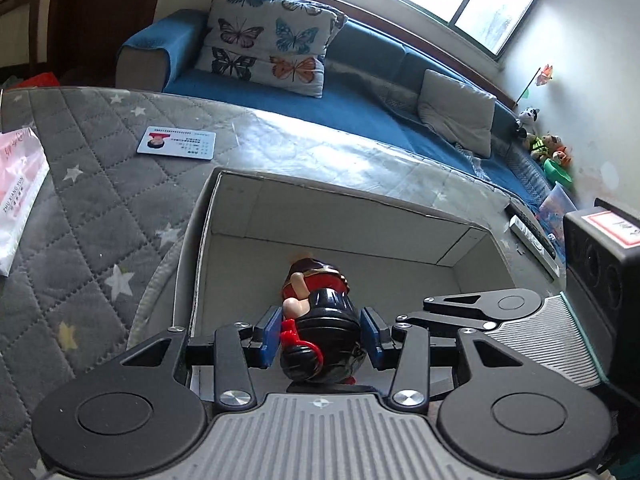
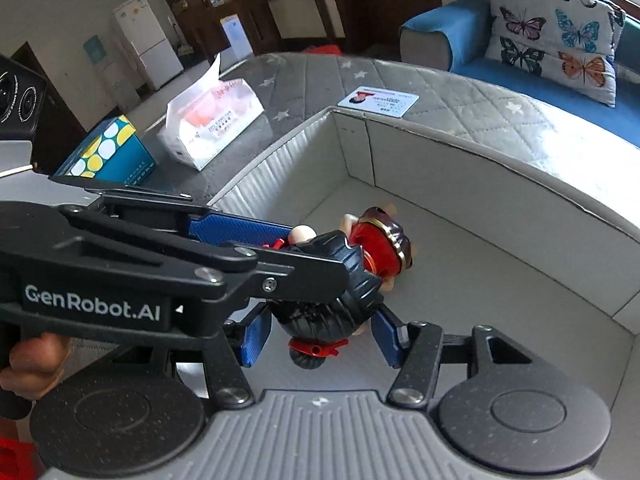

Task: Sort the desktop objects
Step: 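Carry the doll over the shoebox and release it inside with the left gripper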

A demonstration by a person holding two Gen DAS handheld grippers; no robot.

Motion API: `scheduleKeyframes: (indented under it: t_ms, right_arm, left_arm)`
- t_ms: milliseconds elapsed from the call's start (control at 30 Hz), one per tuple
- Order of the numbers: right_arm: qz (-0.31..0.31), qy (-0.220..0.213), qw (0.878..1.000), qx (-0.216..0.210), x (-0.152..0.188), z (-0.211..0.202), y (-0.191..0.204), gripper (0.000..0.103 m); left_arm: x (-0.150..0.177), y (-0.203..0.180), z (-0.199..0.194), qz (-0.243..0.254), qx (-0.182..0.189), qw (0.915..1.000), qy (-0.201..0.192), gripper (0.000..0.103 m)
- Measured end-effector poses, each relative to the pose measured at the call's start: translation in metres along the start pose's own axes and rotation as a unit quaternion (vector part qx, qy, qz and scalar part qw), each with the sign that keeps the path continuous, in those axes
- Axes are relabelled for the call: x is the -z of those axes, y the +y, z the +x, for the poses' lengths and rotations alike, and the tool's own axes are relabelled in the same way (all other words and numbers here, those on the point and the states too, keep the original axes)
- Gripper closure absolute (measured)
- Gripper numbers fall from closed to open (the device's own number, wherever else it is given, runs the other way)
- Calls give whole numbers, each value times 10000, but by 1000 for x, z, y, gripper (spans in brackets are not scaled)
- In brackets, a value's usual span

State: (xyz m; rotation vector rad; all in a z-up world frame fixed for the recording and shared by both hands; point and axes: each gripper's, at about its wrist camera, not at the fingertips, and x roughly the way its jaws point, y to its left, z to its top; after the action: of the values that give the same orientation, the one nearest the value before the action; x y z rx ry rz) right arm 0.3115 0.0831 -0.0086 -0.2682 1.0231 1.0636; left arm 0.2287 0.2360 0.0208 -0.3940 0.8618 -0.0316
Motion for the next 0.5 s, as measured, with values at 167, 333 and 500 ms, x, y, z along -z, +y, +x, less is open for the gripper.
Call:
scheduleKeyframes:
  t_ms: [167, 333, 500]
  right_arm:
    - [-15, 44, 10000, 17, 3, 1, 0, 45]
    - [-91, -41, 9999, 99, 5, -5, 5, 42]
    - [-185, -234, 9993, 204, 9, -18, 14, 39]
  left_arm:
    - [1, 1, 0, -56, -62, 10000, -1, 59]
    - [1, 2, -2, -161, -103, 9998, -10, 59]
    - [1, 1, -8, -199, -169, 9996, -77, 59]
